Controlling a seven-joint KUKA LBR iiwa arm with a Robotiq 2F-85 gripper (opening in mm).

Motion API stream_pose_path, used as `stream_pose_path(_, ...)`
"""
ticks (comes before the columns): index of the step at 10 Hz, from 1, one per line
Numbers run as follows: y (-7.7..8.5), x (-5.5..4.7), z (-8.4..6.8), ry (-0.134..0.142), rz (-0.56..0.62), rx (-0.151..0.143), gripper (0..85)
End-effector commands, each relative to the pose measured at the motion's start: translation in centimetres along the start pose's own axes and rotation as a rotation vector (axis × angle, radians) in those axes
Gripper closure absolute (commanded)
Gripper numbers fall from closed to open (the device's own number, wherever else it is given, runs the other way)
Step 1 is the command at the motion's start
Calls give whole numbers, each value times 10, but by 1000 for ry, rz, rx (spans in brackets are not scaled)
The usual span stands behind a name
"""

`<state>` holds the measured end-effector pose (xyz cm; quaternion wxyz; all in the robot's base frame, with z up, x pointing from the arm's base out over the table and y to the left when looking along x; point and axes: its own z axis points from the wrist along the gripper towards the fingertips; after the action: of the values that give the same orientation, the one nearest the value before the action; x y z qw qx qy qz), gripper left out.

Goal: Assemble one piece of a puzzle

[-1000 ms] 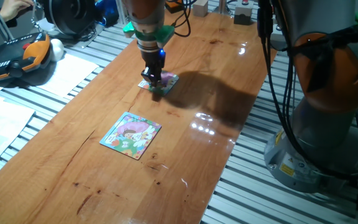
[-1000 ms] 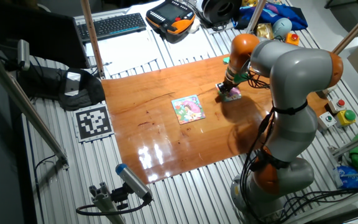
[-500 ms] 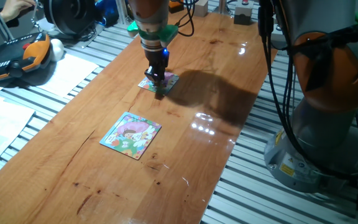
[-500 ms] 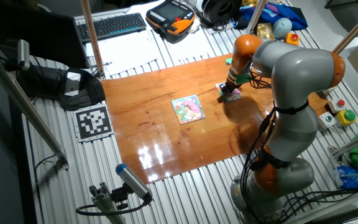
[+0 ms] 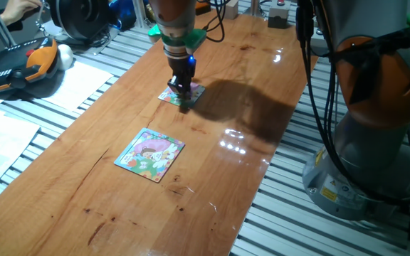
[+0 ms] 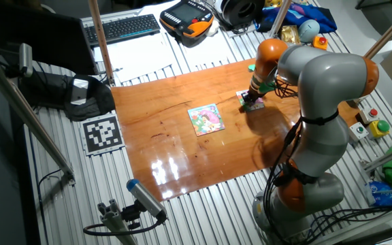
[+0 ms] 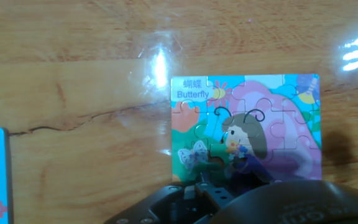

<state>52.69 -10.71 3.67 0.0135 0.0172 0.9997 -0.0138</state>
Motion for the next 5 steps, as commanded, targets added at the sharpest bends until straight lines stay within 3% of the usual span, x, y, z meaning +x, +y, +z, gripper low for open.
stream_pose_path(1, 0, 1, 2, 0, 0, -5, 850)
stream_pose_path(5, 1, 4, 5, 5, 3, -13, 850)
